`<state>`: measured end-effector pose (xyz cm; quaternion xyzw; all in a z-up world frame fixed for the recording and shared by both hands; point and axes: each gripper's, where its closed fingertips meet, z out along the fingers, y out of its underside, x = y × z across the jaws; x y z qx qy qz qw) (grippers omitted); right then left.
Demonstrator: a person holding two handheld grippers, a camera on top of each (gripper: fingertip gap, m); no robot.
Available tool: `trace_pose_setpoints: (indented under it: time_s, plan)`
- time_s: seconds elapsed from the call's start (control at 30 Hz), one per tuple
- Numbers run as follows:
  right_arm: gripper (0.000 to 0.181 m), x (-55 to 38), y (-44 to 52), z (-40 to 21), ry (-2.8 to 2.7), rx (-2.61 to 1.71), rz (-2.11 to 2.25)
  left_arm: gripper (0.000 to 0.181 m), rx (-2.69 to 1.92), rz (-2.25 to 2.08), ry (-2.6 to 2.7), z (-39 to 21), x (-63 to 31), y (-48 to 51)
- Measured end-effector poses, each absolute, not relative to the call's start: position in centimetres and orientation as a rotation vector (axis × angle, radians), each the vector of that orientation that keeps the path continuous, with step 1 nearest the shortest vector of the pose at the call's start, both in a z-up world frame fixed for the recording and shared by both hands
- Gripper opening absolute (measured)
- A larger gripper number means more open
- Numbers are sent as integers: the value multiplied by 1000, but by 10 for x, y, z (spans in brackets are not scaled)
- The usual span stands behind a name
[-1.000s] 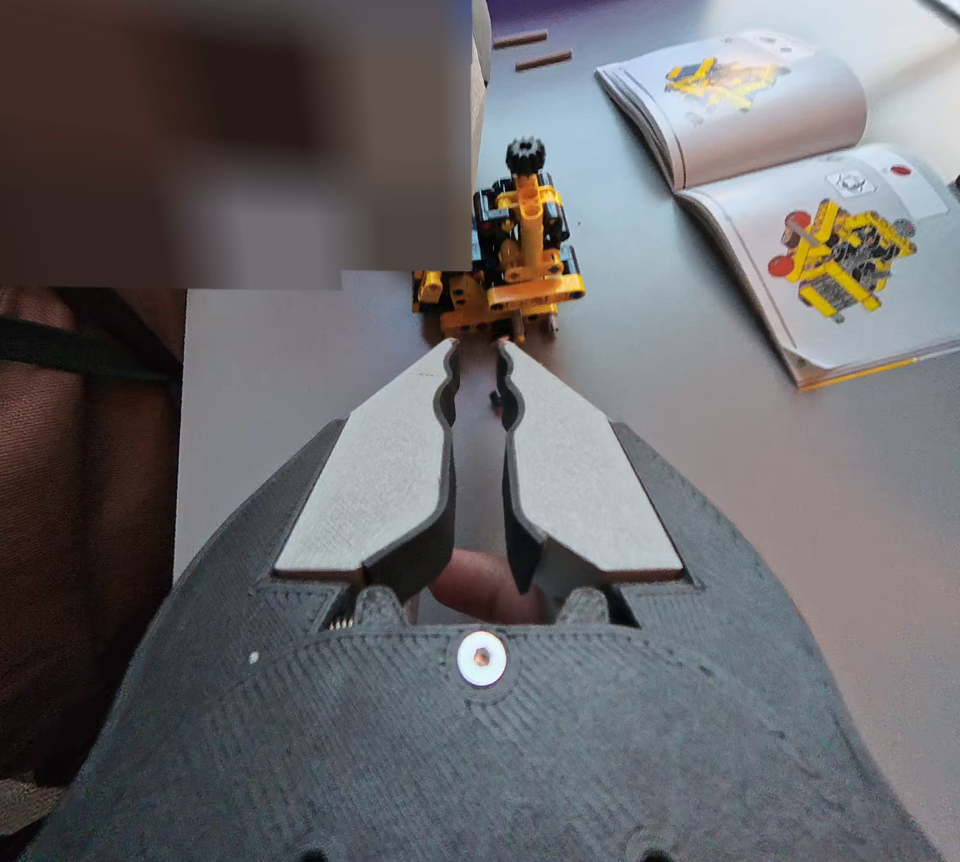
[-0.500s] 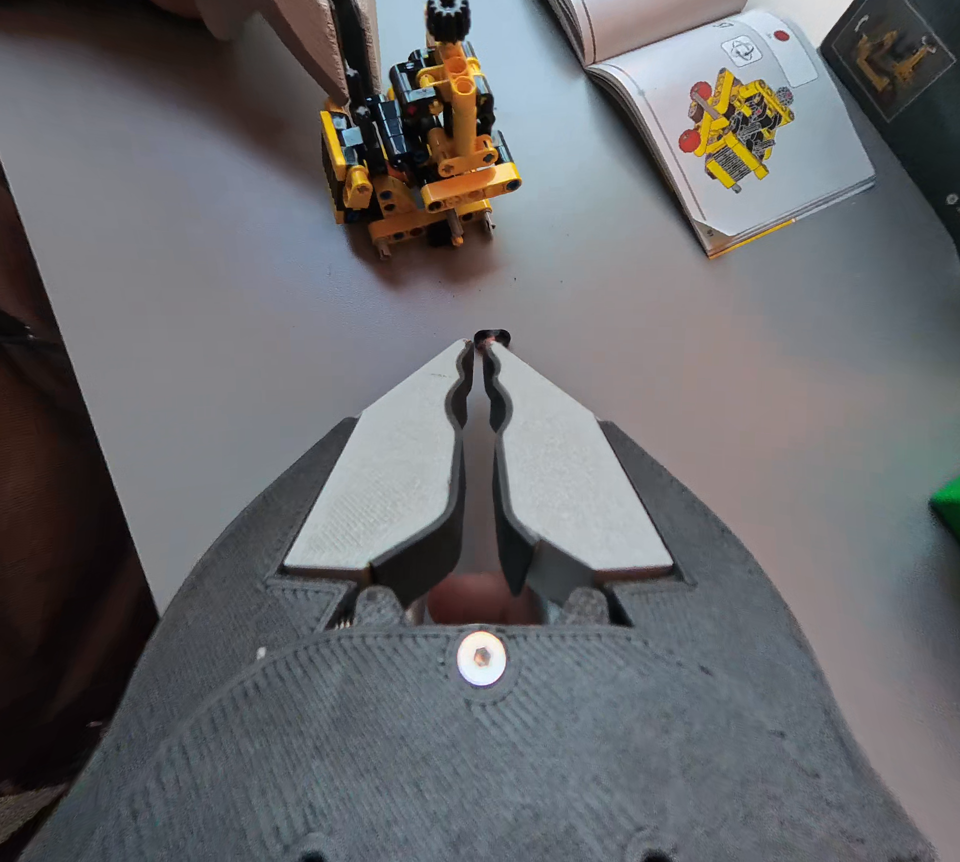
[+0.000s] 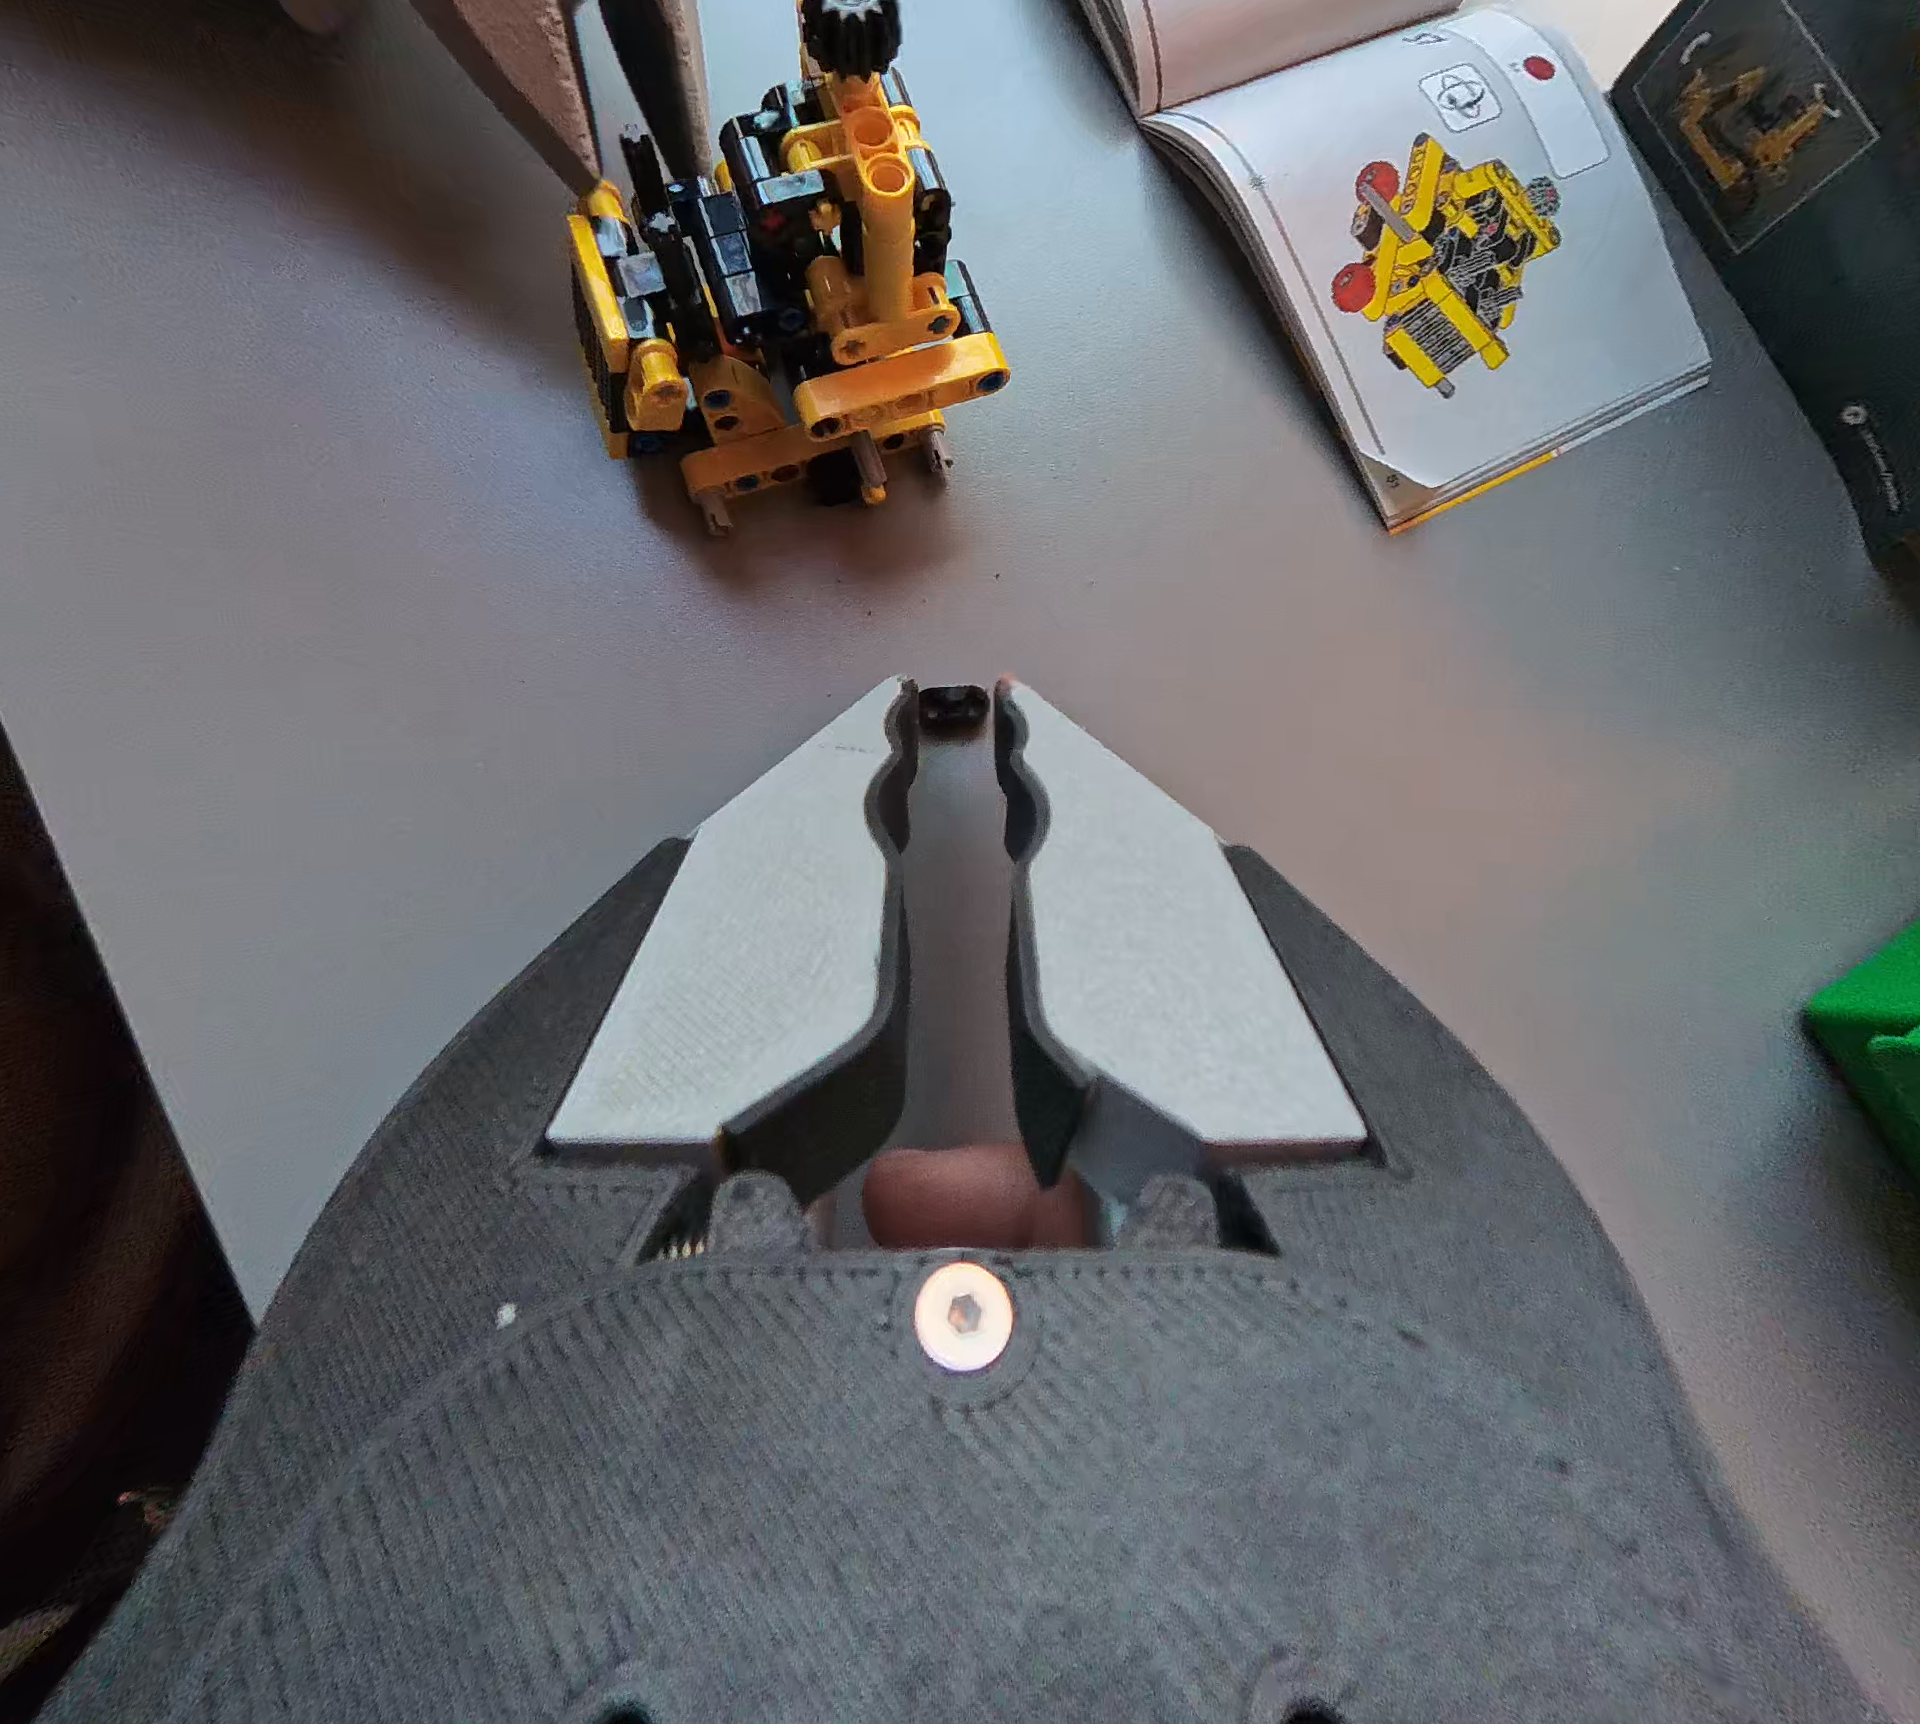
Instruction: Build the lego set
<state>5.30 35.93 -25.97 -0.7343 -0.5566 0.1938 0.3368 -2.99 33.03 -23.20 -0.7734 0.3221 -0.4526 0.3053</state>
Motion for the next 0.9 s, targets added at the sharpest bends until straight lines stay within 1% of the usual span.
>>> trace_pose_setpoints:
  time_s: [0.03, 0.17, 0.3, 0.43, 0.57, 0.6, 0.7, 0.9]
  plan:
    - [11, 53, 359, -256, -1424, -1907, 517, 15, -2046, -1198, 851, -232, -30, 330]
    - [11, 41, 351, -247, -1290, -1920, 702, 18, -2048, -1187, 832, -231, -32, 334]
    - [19, 27, 351, -244, -1191, -1955, 899, 18, -2050, -1179, 819, -231, -35, 336]
    - [22, 11, 346, -240, -1140, -1999, 1132, 19, -2072, -1184, 878, -236, -32, 329]
    - [21, 0, 342, -235, -1157, -1977, 1202, 17, -2060, -1217, 925, -235, -26, 322]
    - [20, -2, 343, -232, -1154, -1974, 1215, 18, -2055, -1243, 932, -234, -23, 319]
    - [11, -6, 341, -223, -1161, -1956, 1294, 18, -2048, -1296, 963, -233, -15, 312]
    - [16, -3, 339, -221, -1212, -1952, 1272, 20, -2017, -1316, 1000, -229, -14, 303]
